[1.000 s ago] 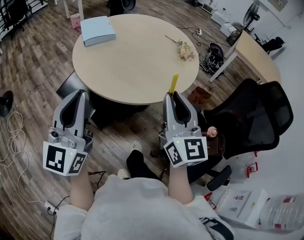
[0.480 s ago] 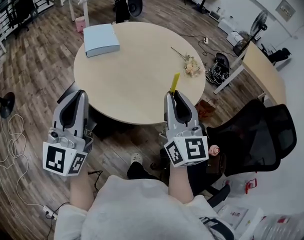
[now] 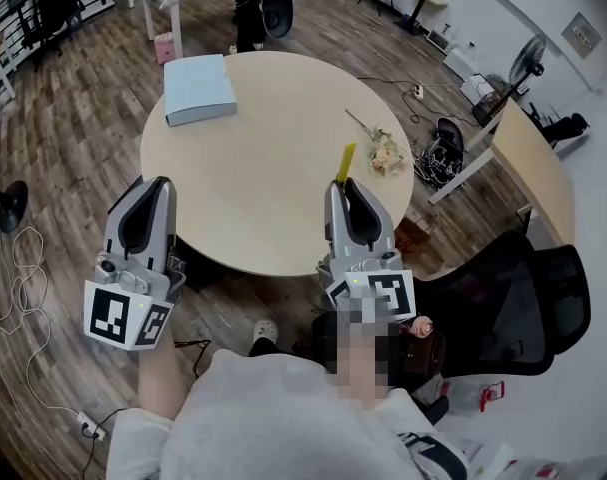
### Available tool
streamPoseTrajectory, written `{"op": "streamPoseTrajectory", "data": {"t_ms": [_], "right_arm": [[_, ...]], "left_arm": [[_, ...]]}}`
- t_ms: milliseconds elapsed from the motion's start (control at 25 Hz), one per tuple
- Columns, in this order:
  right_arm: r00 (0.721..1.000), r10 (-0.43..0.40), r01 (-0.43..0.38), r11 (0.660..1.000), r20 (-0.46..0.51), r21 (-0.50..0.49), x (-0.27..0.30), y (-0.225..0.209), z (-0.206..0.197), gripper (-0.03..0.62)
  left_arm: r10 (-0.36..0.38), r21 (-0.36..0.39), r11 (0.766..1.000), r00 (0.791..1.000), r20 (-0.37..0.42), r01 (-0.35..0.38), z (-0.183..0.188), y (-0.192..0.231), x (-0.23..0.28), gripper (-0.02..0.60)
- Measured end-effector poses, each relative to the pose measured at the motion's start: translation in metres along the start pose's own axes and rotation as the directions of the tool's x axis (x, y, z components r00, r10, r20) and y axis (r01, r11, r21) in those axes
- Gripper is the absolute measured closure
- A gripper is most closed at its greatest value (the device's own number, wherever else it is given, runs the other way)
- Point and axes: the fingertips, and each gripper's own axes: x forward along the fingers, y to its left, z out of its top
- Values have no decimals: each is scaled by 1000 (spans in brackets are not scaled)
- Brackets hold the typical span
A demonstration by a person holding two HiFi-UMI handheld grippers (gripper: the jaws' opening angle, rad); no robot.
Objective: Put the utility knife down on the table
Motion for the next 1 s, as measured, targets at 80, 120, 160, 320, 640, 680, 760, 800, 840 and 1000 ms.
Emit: {"op": "streamPoseTrajectory", "data": {"t_ms": [80,120,160,320,640,680,760,800,840,1000], "right_arm": [[1000,7,-7,1000,2,8,12,-6,-1,519],[1000,12,-12,1000,3,9,17,-9,-1,520],[1000,18,-18,1000,3,10,22,-11,-2,520],[999,48,-48,999,0,13,39,-23,-6,520],[996,87,-87,996,-9,37,55,-40,-24,520],[996,90,-89,995,-10,41,57,-41,-25,520],[996,93,-92,995,-13,45,60,-42,-26,520],[996,93,-92,995,-14,46,62,-42,-27,520],[996,92,-91,995,-15,47,64,-43,-27,520],[996,83,-82,995,-19,47,75,-44,-31,520]], "left_arm": [[9,6,1000,1000,-3,-9,-2,4,10,574],[13,9,1000,1000,-3,-13,-3,6,14,573],[19,12,1000,1000,-2,-19,-4,7,18,572],[43,16,999,999,-3,-43,-11,10,36,573],[67,20,998,998,-9,-67,-28,6,56,574],[70,21,997,997,-13,-70,-30,6,57,574],[75,21,997,997,-18,-75,-31,8,60,574],[75,20,997,997,-18,-75,-31,9,62,574],[73,20,997,997,-19,-73,-32,11,64,574],[57,13,998,998,-20,-56,-37,19,77,574]]}}
